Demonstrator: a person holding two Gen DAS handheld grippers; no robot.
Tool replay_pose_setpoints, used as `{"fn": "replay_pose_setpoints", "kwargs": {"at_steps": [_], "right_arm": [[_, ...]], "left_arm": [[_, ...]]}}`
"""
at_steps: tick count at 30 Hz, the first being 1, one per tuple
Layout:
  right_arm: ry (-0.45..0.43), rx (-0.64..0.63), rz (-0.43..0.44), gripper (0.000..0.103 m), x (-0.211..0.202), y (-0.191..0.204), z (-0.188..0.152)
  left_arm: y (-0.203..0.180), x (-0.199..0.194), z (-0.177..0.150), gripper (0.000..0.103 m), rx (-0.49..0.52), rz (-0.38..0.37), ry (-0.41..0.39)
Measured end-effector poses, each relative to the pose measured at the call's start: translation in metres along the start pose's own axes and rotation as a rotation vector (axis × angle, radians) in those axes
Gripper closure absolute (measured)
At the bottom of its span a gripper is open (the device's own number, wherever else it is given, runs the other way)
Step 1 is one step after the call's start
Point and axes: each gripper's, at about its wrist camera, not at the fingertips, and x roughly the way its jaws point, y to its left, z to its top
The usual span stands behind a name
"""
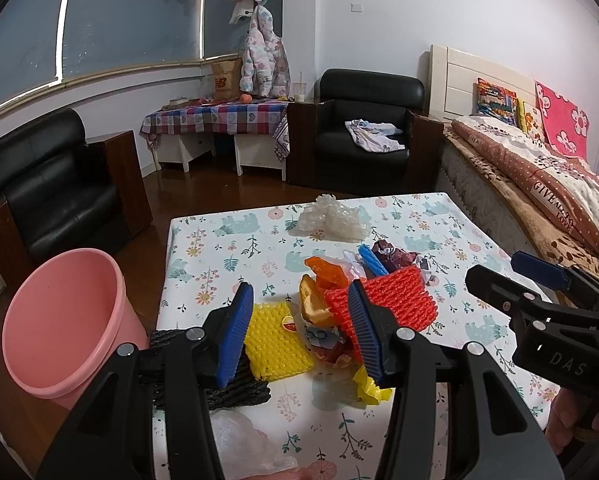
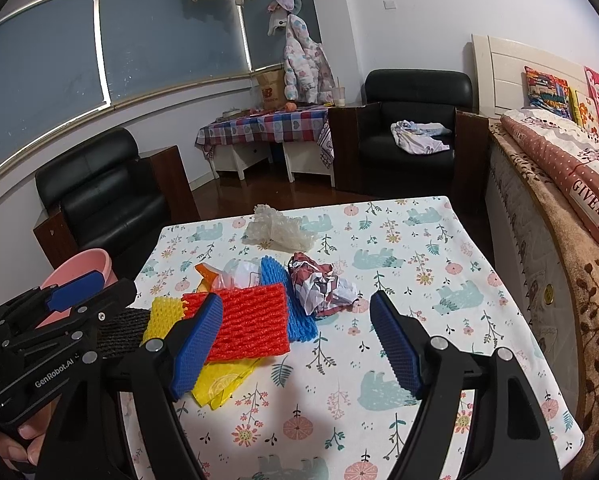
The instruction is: Collect trash
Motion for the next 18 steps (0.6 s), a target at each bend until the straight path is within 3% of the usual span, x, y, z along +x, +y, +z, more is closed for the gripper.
{"fn": "replay_pose_setpoints", "kwargs": {"at_steps": [18], "right_arm": [[0.002,0.002,0.000,0.028,-0.0009,0.0002,0.0000]], "left_arm": [[0.0013,-0.0011,0.0010,0.053,-0.003,0.000,-0.004]]}}
